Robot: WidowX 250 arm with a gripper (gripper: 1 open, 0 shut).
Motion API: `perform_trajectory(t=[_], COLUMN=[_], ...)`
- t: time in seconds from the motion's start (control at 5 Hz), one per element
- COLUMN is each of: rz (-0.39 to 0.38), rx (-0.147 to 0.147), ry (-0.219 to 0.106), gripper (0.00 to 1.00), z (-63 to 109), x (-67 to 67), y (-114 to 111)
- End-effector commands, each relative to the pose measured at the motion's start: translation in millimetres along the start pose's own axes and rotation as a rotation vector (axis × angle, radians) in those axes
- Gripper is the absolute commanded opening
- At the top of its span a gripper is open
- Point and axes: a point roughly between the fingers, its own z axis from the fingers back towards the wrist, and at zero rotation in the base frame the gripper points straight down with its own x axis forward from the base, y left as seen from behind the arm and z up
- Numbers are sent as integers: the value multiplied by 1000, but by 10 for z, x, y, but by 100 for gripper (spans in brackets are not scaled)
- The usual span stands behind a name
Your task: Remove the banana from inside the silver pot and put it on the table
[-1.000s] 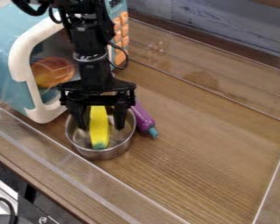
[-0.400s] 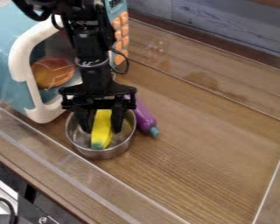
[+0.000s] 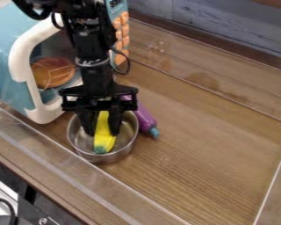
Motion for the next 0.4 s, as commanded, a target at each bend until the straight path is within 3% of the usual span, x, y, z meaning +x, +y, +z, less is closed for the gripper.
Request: perform_trajectory(t=[0.0, 0.2], rz=[-21, -41], rx=[-26, -40], ry=[-62, -62], gripper=[0, 0], z=[230, 324], x=[41, 12], y=[-118, -200])
